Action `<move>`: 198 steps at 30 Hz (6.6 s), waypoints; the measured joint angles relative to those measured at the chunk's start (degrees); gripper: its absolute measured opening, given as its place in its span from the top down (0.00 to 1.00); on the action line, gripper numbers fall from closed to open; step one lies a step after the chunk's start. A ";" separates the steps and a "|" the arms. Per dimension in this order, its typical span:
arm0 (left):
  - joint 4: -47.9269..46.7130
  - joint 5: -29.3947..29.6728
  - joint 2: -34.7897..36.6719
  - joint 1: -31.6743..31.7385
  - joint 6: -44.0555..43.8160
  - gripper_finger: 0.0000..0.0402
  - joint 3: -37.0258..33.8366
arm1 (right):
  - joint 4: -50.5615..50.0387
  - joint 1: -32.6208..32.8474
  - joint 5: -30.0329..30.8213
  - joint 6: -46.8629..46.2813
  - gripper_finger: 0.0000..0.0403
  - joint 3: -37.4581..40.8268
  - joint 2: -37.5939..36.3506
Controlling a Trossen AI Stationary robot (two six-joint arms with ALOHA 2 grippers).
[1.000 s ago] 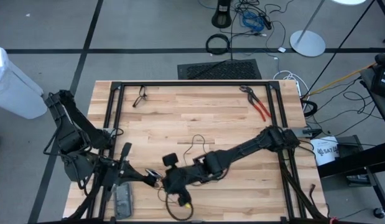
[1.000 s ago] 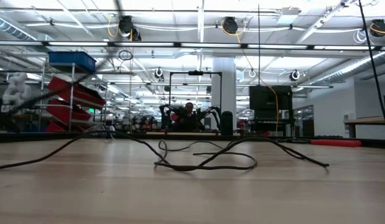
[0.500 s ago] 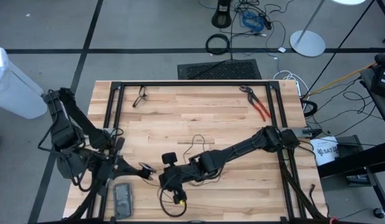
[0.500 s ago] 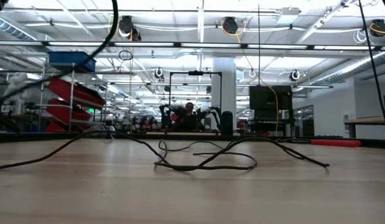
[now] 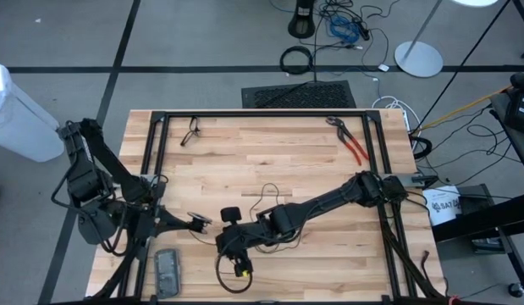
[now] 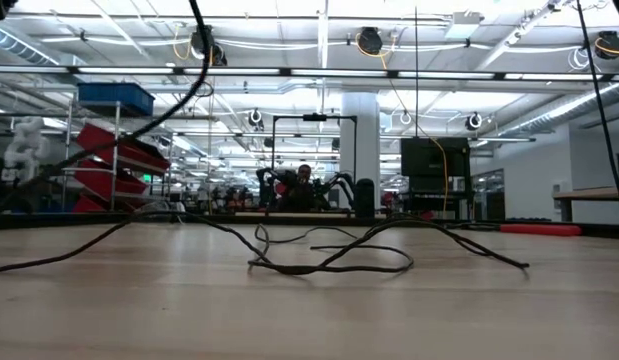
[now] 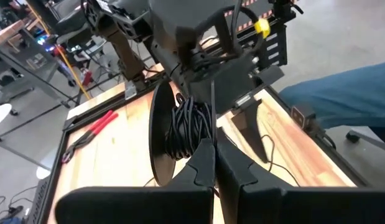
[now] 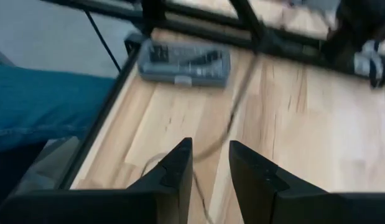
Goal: Coil cords
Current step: Coil the black wire onto the spool
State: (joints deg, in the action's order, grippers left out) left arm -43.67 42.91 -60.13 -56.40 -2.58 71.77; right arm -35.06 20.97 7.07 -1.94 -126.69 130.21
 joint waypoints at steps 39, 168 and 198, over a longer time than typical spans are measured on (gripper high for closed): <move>-0.39 0.05 0.03 0.00 -0.16 1.00 -0.02 | 3.12 -1.36 -1.31 -1.64 0.61 -0.09 2.48; 23.02 -32.33 -8.48 7.44 24.77 1.00 -0.09 | 8.71 4.80 -2.85 10.41 0.97 -0.11 -4.37; 11.26 -13.43 -4.28 5.27 8.91 1.00 0.00 | -7.82 6.55 13.68 3.68 0.83 -0.02 -7.31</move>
State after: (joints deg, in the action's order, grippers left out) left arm -32.41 29.47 -64.40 -51.13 6.33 71.77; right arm -42.88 27.52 20.75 1.75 -126.71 122.90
